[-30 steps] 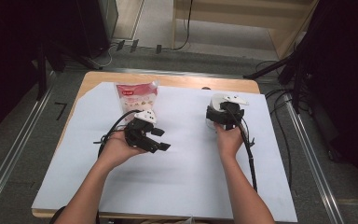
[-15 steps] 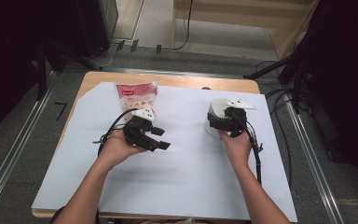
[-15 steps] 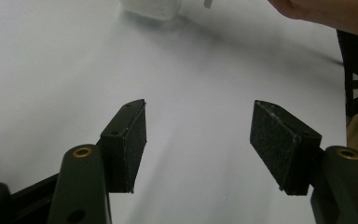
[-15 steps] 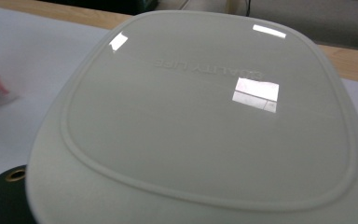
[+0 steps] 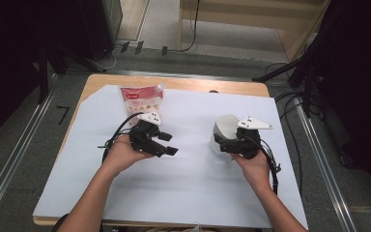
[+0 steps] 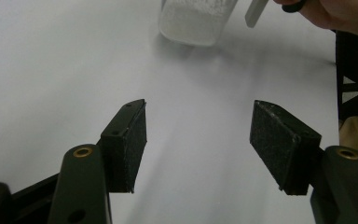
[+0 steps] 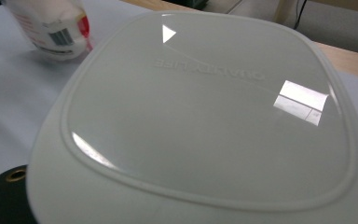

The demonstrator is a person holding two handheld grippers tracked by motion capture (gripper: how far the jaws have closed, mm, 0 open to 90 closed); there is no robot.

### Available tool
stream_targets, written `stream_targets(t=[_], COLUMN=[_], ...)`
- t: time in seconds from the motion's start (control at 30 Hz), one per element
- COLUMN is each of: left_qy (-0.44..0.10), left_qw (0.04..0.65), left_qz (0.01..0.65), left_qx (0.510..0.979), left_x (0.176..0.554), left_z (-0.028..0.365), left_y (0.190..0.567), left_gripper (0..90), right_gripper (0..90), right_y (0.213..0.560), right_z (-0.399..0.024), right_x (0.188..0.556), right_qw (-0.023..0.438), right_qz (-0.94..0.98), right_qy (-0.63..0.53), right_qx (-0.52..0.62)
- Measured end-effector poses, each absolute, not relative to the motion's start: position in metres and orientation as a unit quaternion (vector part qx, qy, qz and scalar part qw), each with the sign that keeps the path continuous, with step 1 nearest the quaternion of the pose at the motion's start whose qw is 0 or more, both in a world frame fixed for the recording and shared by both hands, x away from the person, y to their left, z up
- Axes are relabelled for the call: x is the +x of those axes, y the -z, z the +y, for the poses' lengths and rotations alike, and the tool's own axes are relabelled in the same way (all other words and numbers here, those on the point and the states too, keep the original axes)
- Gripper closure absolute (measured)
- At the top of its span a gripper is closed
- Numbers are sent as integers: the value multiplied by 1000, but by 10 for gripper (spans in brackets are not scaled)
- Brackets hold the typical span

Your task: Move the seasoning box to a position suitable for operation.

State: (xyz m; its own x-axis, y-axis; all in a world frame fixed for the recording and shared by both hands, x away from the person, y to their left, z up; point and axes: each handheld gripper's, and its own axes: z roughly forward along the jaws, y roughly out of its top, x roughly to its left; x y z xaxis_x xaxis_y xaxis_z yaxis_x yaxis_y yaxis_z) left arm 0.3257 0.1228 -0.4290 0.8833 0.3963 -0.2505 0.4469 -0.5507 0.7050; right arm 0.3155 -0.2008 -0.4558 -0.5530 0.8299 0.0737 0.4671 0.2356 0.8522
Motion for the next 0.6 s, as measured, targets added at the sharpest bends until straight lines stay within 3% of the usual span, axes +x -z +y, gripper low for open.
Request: stream_targets(t=[0.6], left_qy=[30], left_qw=[401], left_qz=[229], left_qx=[886], left_x=[327], left_z=[119], left_y=[432], left_gripper=[375], right_gripper=[133], right_y=[466], right_z=[-153], right_x=[289], right_qw=[146], right_qz=[794], right_qy=[-461], right_qx=[368])
